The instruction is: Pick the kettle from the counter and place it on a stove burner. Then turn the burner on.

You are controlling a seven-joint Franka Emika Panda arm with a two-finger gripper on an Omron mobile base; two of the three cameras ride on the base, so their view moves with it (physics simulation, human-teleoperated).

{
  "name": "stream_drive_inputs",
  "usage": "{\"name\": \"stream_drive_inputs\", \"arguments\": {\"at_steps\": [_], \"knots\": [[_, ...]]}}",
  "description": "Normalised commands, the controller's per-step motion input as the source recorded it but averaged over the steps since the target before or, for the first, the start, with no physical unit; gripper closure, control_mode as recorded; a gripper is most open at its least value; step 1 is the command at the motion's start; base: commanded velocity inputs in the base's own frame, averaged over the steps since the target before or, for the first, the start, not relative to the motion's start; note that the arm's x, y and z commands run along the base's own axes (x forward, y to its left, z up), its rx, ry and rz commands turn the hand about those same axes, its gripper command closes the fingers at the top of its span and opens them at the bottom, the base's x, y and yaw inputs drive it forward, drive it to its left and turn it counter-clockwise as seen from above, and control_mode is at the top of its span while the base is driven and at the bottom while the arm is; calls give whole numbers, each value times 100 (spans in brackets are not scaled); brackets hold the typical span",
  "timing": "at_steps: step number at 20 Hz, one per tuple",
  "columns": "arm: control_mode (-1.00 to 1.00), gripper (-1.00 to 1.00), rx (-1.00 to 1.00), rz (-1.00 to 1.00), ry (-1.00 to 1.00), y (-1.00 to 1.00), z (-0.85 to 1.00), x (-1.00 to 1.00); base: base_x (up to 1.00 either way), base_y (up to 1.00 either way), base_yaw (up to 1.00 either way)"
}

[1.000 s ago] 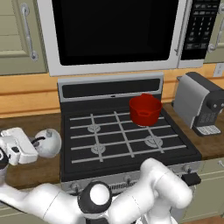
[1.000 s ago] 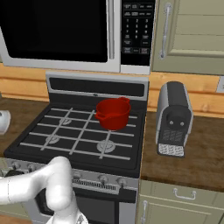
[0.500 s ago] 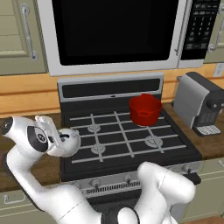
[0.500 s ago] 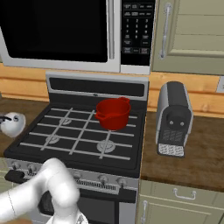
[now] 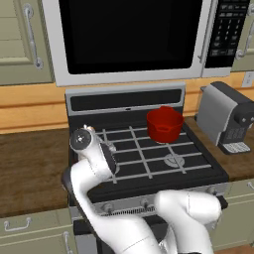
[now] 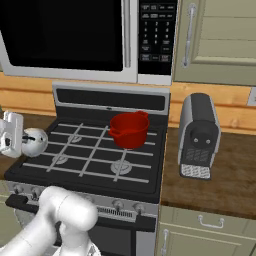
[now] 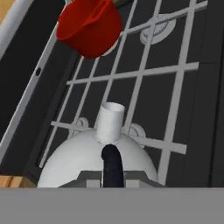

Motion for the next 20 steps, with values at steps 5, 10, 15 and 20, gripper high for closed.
{"name": "stream_drive_inputs", "arguments": {"at_steps": [5, 10, 15, 20], "knots": [[-100, 100, 30, 10, 12, -92, 0, 32, 0, 0, 0], [-100, 100, 6, 0, 49, -13, 0, 89, 0, 0, 0], [-100, 100, -1, 0, 19, 0, -8, 23, 0, 0, 0], [-100, 100, -5, 0, 3, 0, -29, 22, 0, 0, 0]]}}
